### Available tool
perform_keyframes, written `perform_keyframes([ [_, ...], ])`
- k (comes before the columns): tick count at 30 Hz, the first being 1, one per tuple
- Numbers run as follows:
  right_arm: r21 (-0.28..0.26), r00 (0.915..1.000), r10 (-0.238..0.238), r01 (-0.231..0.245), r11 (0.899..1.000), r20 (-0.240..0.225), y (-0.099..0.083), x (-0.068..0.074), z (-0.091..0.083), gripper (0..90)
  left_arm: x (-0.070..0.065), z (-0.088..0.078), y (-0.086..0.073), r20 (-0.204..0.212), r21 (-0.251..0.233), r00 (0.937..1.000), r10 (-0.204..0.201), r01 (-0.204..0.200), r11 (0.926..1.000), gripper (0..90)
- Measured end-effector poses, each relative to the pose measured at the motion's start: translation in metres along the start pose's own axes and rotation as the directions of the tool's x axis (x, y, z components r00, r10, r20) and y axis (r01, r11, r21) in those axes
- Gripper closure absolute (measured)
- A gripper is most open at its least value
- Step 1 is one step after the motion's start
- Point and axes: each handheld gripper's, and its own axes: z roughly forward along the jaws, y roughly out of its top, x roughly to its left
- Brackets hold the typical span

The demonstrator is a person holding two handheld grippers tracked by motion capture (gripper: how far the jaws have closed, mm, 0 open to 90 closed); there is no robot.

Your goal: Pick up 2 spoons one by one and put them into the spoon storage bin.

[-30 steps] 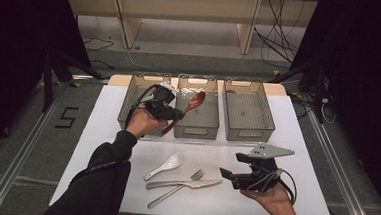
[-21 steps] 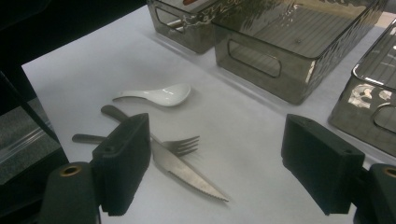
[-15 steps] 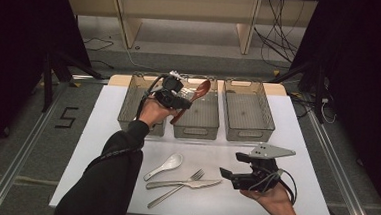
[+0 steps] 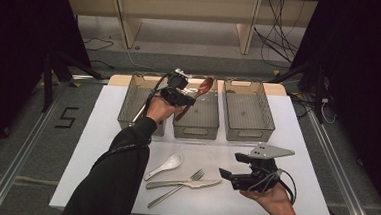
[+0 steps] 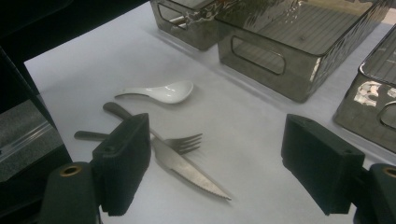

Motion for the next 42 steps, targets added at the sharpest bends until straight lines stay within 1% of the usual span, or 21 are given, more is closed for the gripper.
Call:
perform_keyframes([
  [6,0.003,1.0000,0.000,0.000,1.000,-0.003,0.000,0.000,0.000,25.1,0.003,0.007,-0.002,-0.013,-0.008,0.9997,-0.019,0.019,0.9998,80.4],
  [8,0.003,1.0000,-0.001,0.001,1.000,-0.003,0.000,0.001,0.001,25.1,0.004,0.010,-0.003,-0.020,-0.016,0.9993,-0.033,0.032,0.9993,80.1],
  [10,0.004,1.0000,-0.002,0.002,1.000,-0.003,0.000,0.001,0.000,25.1,0.005,0.012,-0.004,-0.039,-0.022,0.9982,-0.046,0.045,0.9987,78.7],
  [11,0.003,1.0000,-0.002,0.002,1.000,-0.004,0.000,0.001,0.000,25.1,0.006,0.014,-0.004,-0.041,-0.018,0.9977,-0.054,0.053,0.9984,72.4],
  [12,0.004,1.0000,-0.001,0.001,1.000,-0.004,0.000,0.001,0.001,25.1,0.006,0.014,-0.004,-0.034,-0.010,0.9978,-0.058,0.057,0.9983,64.9],
  [13,0.006,1.0000,-0.001,0.001,1.000,-0.004,0.000,0.001,0.001,25.1,0.005,0.014,-0.005,-0.024,-0.008,0.9981,-0.057,0.057,0.9983,61.0],
  [15,0.003,1.0000,-0.001,0.001,1.000,-0.003,0.000,0.000,0.001,25.1,0.004,0.011,-0.006,-0.016,-0.009,0.9984,-0.055,0.055,0.9985,56.6],
  [17,0.004,1.0000,0.001,-0.001,1.000,-0.004,0.000,0.000,0.001,25.1,0.003,0.008,-0.006,-0.010,0.006,0.9986,-0.053,0.053,0.9986,48.3],
  [19,0.005,1.0000,0.001,-0.001,1.000,-0.002,-0.001,0.000,0.001,25.1,0.001,0.002,-0.008,-0.001,0.018,0.9993,-0.037,0.037,0.9991,40.3],
  [20,0.004,1.0000,0.002,-0.002,1.000,-0.002,0.000,0.001,0.001,25.1,0.001,-0.002,-0.010,0.005,0.019,0.9993,-0.036,0.036,0.9992,37.8],
  [22,0.003,1.0000,0.003,-0.003,1.000,-0.002,0.000,0.001,0.001,25.1,-0.002,-0.012,-0.014,0.026,0.005,0.9991,-0.034,0.034,0.9994,35.3],
  [24,0.004,1.0000,0.002,-0.002,1.000,0.000,0.000,0.001,0.001,25.1,-0.005,-0.022,-0.020,0.042,-0.005,0.9988,-0.024,0.024,0.9997,32.7],
  [26,0.004,1.0000,0.003,-0.003,1.000,0.001,0.000,0.000,0.001,25.1,-0.009,-0.032,-0.029,0.049,-0.006,0.9988,-0.002,0.003,1.0000,29.7],
  [29,0.002,1.0000,0.001,-0.001,1.000,0.005,0.000,0.000,0.001,25.1,-0.014,-0.042,-0.045,0.064,-0.003,0.9980,0.002,-0.002,1.0000,25.6],
  [33,-0.002,0.9999,0.006,-0.006,1.000,0.010,0.000,0.000,0.001,25.1,-0.019,-0.048,-0.067,0.051,0.032,0.9979,0.039,-0.041,0.9987,22.3],
  [36,-0.005,0.9998,0.010,-0.010,1.000,0.014,0.000,-0.001,0.000,25.1,-0.019,-0.053,-0.081,0.048,0.029,0.9979,0.042,-0.044,0.9986,21.8],
  [37,-0.007,0.9998,0.011,-0.011,1.000,0.015,0.000,-0.001,0.000,25.1,-0.019,-0.054,-0.084,0.039,0.042,0.9982,0.046,-0.048,0.9980,21.8],
  [38,-0.010,0.9998,0.010,-0.010,1.000,0.015,0.000,-0.001,0.000,25.1,-0.019,-0.055,-0.087,0.023,0.043,0.9983,0.054,-0.055,0.9976,21.2],
  [39,-0.008,0.9998,0.011,-0.010,1.000,0.016,0.000,-0.001,-0.001,25.1,-0.019,-0.058,-0.090,0.018,0.042,0.9983,0.056,-0.056,0.9975,21.1],
  [40,-0.010,0.9998,0.009,-0.009,1.000,0.016,0.000,-0.001,-0.001,25.1,-0.019,-0.059,-0.094,0.023,0.043,0.9986,0.047,-0.048,0.9979,21.1],
  [42,-0.012,0.9998,0.010,-0.010,1.000,0.015,0.000,-0.001,-0.001,25.1,-0.021,-0.060,-0.100,0.026,0.066,0.9978,0.061,-0.062,0.9959,20.9],
])
